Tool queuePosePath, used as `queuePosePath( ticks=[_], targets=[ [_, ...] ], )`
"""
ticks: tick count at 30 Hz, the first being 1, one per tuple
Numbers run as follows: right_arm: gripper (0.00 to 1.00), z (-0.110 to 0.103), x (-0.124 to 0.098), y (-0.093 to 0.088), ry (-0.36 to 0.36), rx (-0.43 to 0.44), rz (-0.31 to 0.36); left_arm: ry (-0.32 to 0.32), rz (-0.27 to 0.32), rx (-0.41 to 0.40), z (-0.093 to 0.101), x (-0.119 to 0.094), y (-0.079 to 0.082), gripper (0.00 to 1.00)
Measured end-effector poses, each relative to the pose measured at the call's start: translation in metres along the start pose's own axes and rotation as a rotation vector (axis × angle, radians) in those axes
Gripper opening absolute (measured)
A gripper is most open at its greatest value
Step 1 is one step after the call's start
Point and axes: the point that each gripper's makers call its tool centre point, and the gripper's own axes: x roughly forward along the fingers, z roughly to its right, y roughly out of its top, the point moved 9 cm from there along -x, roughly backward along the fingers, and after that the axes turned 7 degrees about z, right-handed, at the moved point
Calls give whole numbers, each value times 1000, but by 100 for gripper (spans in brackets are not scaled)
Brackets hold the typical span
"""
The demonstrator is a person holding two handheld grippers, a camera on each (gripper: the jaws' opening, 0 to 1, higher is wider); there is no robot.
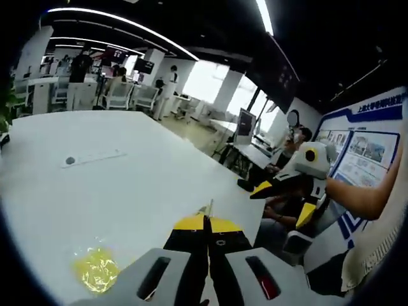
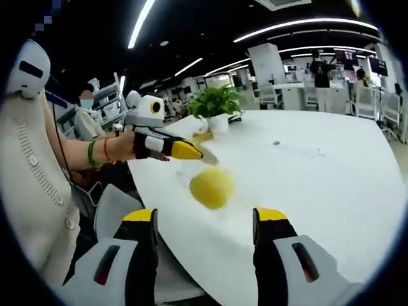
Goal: Compare the silicone blocks by pressing each to a similar depth, holding the contact briefly, and releasing to observe deformation and rebound differences across the visible hardness samples.
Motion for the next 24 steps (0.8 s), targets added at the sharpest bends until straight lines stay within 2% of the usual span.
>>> queuePosePath(
  ticks=[4,7,8,13,16,18,20,22,24],
  targets=[
    [55,3,-15,-3,-38,33,21,-32,4,-43,0,21,-8,0],
    [55,7,-23,-6,-63,52,29,-32,28,-89,-8,37,-15,0],
    [54,8,-24,-6,-66,64,33,-22,25,-135,-13,44,-20,0],
    [54,12,-27,-10,-81,82,29,17,11,-135,-33,65,-31,0],
    [54,15,-29,-14,-99,90,16,38,54,-204,-46,69,-30,0],
    [53,17,-33,-15,-106,105,20,70,55,-201,-60,71,-31,0],
    [53,18,-36,-16,-113,115,30,114,56,-232,-75,75,-37,0],
    [53,21,-39,-18,-124,120,25,142,56,-276,-86,76,-41,0],
    [53,24,-40,-20,-131,128,19,156,58,-271,-93,76,-45,0]
  ],
)
